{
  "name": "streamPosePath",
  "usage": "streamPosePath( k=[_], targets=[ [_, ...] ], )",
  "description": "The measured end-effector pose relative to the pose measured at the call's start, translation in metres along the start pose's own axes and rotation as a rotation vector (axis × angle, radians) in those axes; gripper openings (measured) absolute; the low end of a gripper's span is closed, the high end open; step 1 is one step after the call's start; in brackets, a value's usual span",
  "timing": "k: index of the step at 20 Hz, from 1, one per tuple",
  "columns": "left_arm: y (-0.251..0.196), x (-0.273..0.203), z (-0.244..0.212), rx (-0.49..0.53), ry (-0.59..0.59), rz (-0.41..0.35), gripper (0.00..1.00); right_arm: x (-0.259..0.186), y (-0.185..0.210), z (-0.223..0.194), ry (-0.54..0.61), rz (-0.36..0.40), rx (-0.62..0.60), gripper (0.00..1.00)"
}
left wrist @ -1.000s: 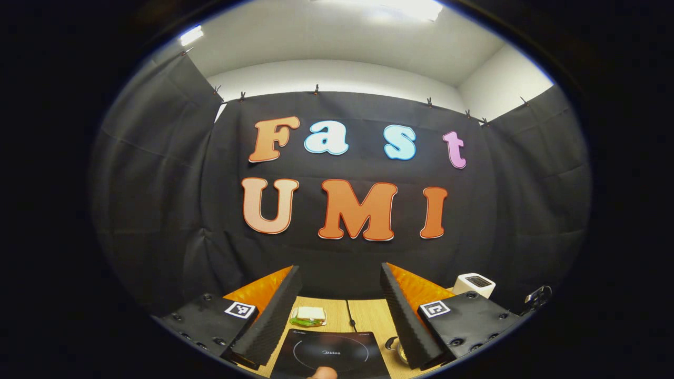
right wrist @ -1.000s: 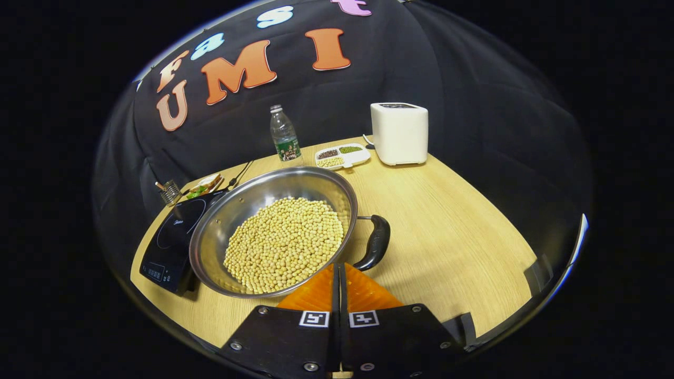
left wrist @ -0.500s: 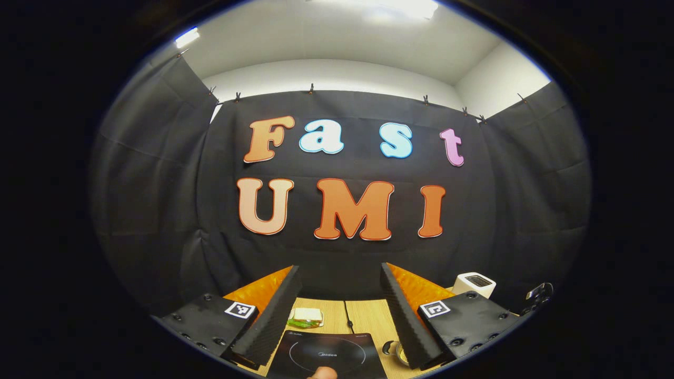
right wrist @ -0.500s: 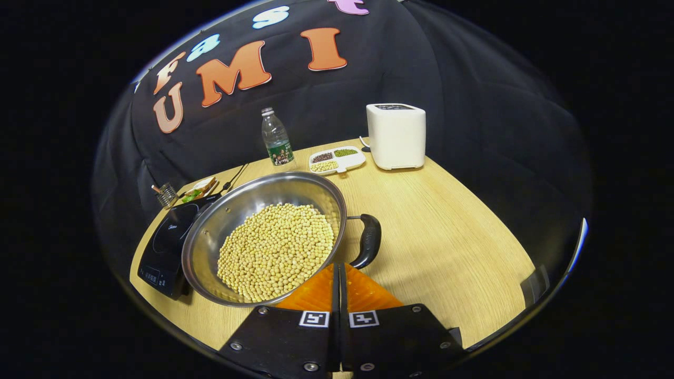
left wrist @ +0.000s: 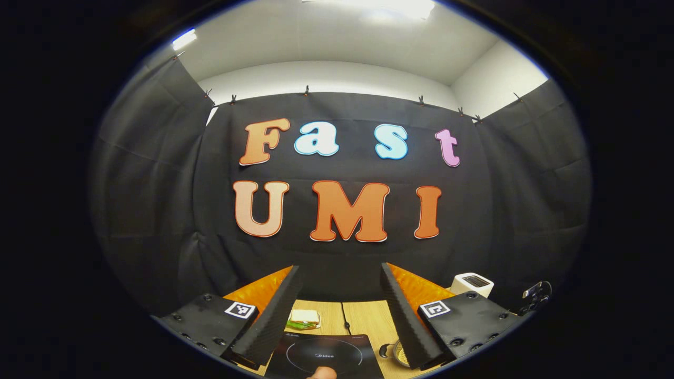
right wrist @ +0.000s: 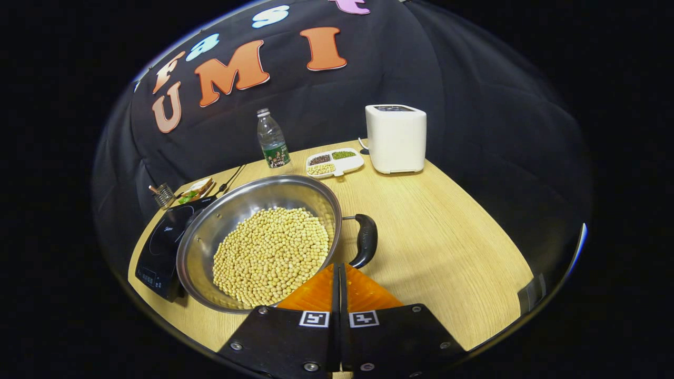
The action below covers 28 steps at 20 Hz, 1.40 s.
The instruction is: First push the handle of the pot to place it horizontally, then grasp the pot with both hands and set it on the induction cooktop.
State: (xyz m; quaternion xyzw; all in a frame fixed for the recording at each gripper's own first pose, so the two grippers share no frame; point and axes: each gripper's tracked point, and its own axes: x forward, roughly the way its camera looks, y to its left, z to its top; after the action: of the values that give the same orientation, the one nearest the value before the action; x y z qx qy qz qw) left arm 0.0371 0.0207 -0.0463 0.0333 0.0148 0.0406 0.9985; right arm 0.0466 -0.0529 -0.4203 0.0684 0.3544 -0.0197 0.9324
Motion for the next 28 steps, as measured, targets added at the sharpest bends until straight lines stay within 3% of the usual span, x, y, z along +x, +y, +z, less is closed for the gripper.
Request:
streamPosePath(
  k=[17,28],
  targets=[
    [-0.025,0.011,-0.031,0.014,0.043,-0.021,0.97,0.013,-0.009,0.014,0.004,0.012,0.004,0.00],
    [-0.043,0.020,-0.117,0.023,0.174,-0.017,0.99,0.019,-0.013,0.020,0.000,0.009,0.021,0.00]
  ],
)
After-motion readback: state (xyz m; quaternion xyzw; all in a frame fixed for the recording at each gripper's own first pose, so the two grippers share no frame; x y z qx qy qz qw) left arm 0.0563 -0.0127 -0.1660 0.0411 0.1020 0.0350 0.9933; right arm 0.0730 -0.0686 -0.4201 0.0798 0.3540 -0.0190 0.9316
